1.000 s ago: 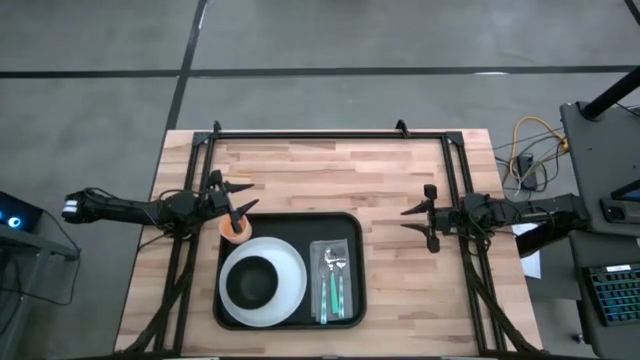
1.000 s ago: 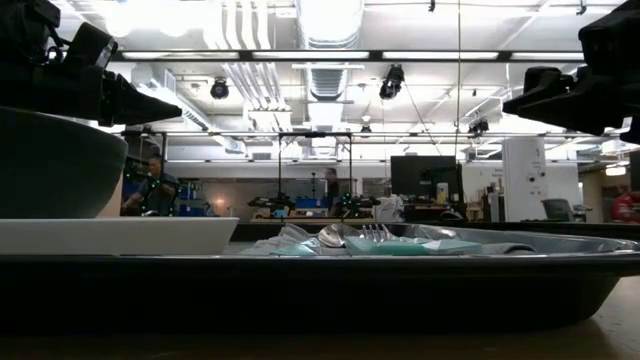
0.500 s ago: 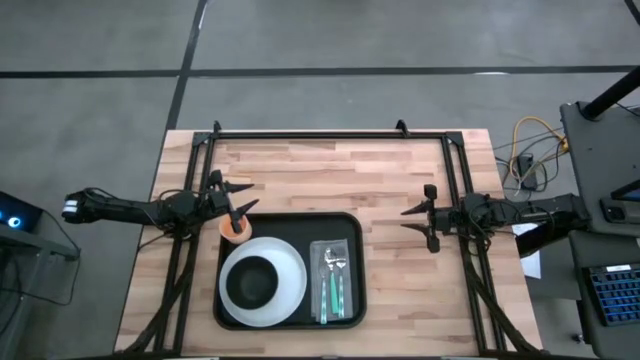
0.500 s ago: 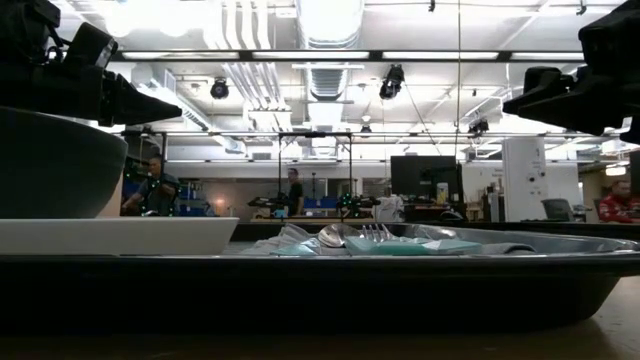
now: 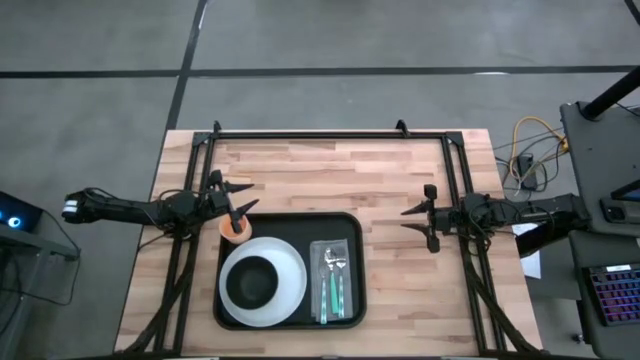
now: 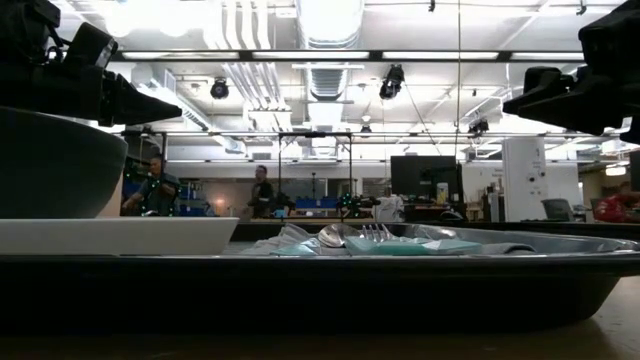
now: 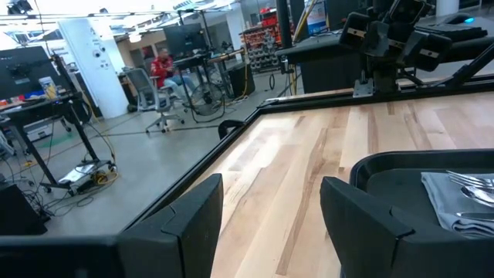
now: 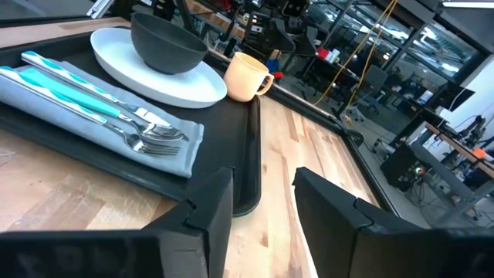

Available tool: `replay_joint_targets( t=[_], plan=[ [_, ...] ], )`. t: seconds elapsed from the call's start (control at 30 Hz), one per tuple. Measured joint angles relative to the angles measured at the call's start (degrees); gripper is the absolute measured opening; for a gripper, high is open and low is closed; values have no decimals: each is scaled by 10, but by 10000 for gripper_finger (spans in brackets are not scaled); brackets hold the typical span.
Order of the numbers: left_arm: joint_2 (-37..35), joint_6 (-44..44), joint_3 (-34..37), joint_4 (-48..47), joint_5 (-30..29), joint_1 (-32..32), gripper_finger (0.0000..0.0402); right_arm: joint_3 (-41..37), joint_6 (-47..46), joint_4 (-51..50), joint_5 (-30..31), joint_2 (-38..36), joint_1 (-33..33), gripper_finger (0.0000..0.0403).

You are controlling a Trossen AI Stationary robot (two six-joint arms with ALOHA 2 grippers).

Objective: Set up tray
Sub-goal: Return to Home Position

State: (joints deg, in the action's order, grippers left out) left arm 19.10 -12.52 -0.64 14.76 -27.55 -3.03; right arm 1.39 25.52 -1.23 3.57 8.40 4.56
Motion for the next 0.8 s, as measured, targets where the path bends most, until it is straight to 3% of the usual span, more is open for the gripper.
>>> replay_joint_targets(
  t=[0.8],
  plan=[
    [0, 0, 0, 0, 0, 0, 198, 1, 0, 0, 0, 0, 0, 132]
  ],
)
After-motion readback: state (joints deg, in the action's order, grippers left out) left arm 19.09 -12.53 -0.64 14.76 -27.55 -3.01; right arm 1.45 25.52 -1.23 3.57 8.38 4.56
